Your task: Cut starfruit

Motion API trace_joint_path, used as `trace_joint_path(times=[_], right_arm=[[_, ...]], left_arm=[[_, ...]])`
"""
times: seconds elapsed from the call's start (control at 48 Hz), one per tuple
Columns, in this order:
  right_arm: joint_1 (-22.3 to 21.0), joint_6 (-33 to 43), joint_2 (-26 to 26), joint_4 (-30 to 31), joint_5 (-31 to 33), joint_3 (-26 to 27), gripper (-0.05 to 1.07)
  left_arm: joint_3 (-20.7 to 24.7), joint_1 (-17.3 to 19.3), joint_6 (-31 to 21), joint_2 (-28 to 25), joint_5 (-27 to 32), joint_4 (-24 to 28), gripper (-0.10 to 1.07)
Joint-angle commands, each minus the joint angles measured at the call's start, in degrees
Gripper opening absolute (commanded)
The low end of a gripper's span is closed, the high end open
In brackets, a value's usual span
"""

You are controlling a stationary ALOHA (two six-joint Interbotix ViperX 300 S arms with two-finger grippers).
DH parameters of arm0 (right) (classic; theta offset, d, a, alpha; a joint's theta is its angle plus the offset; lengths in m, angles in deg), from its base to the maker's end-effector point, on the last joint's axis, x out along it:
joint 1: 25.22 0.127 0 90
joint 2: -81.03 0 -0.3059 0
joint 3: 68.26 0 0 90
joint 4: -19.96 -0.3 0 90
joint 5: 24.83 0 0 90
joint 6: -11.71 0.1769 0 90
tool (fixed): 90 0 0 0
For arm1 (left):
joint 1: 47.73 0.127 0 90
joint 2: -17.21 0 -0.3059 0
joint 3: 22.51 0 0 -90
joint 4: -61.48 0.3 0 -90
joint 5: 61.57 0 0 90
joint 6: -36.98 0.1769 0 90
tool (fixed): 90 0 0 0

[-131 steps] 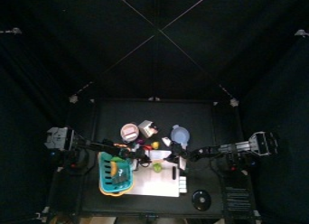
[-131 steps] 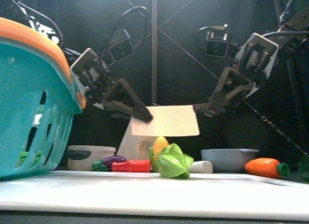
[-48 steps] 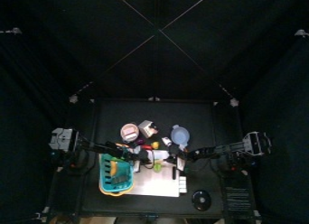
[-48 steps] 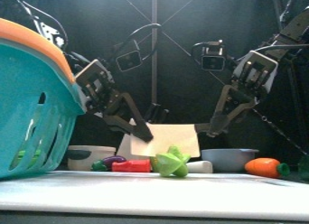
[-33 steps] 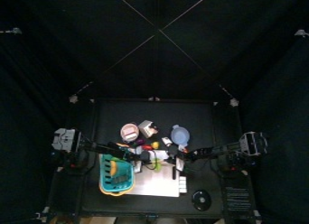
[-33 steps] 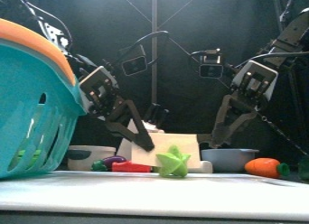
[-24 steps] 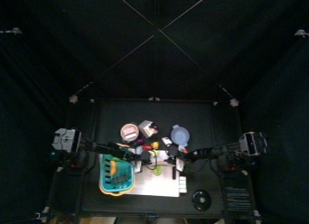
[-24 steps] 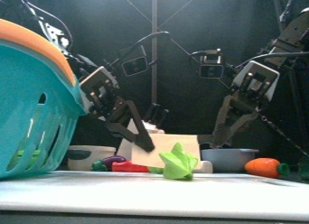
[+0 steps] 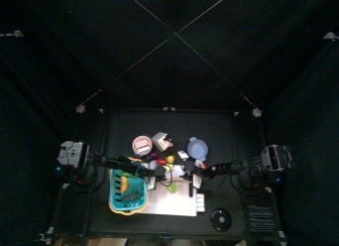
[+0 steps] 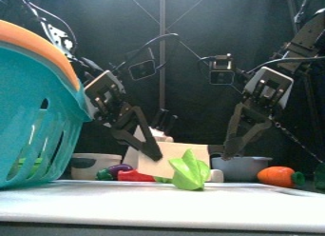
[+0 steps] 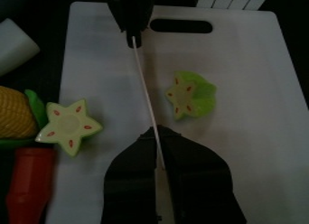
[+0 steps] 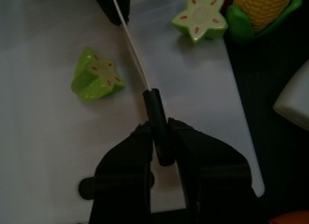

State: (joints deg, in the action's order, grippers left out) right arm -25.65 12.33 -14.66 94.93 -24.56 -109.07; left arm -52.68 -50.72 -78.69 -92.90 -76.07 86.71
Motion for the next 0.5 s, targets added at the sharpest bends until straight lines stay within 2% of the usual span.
trace_joint_path(times=[0.0,0.271,0.479], right_arm=[[-0.44,0.35,2.72,-0.18,1.14,1.32,0.52],[-0.09,0.35,7.38,-0.18,1.14,0.97,0.52],[0.09,0.35,8.0,-0.18,1.41,0.88,0.52]], left_arm=[[1.41,-1.76,0.18,1.76,-0.26,0.35,0.4],[1.41,-1.76,0.18,4.48,1.93,0.35,0.4],[2.02,-1.76,0.26,4.57,1.93,0.44,0.4]])
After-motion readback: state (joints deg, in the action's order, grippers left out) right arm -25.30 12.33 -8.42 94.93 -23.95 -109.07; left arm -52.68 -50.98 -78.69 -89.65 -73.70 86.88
